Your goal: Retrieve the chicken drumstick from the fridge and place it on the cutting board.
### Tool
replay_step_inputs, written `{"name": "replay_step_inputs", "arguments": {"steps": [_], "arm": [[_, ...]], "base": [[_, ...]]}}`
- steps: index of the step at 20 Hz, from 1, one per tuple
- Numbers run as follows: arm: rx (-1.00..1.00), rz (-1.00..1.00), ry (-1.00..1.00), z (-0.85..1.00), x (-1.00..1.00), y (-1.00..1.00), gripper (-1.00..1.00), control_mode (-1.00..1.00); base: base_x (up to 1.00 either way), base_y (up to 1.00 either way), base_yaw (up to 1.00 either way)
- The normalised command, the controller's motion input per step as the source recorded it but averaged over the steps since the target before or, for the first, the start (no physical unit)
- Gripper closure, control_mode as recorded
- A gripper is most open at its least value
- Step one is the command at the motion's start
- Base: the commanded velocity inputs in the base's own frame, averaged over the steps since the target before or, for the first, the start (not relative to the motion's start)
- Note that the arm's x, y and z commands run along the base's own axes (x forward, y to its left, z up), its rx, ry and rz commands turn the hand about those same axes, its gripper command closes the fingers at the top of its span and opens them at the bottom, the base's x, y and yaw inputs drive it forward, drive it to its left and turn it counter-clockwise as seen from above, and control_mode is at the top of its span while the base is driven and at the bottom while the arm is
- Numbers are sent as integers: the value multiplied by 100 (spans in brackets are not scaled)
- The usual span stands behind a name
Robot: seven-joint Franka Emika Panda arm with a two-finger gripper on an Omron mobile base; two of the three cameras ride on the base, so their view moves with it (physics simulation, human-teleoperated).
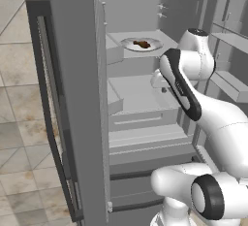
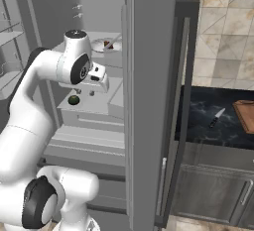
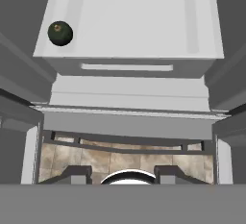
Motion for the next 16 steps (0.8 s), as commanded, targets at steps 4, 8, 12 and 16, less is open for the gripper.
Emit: {"name": "replay_step_inputs", "arguments": {"steps": [4,8,12,16], "arm": [[0,0,0,0,0,0,-100,-100],[0,0,-1,14,-7,0,-100,-100],[0,4,-12,29,-17,0,-100,-100],[0,4,-14,43,-15,0,-100,-100]], "base": [[0,0,0],[0,0,0],[0,0,0],[0,0,0]]}}
